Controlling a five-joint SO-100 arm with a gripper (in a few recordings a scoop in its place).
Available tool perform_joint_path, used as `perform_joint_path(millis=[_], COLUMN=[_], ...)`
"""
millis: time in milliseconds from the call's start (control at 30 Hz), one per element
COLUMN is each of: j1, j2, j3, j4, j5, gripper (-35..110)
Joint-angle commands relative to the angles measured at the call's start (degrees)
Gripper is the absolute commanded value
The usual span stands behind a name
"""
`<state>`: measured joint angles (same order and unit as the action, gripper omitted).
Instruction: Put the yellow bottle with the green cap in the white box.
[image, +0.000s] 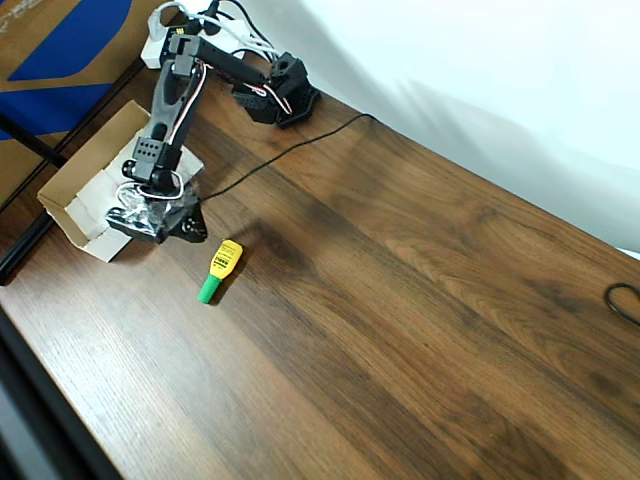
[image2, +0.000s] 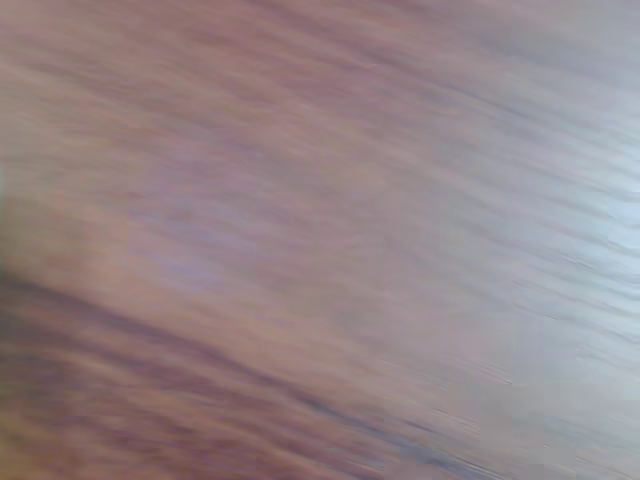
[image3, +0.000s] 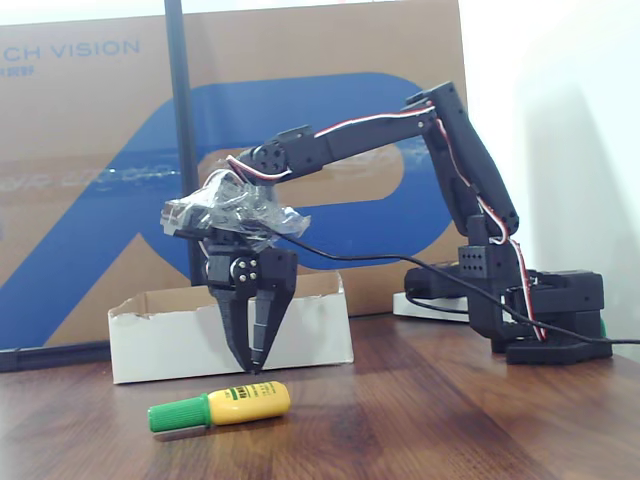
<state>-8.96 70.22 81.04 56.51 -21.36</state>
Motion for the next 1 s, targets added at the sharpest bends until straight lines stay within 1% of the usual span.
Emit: perform_joint_path(millis=[0, 667, 967], j1=[0.35, -11.78, -15.21], j2=[1.41, -5.01, -5.80], j3=[-3.08, -9.84, -10.99], j4=[-0.70, 0.18, 0.53], j5=[-0.97, -0.09, 0.00], gripper=[0, 0, 0])
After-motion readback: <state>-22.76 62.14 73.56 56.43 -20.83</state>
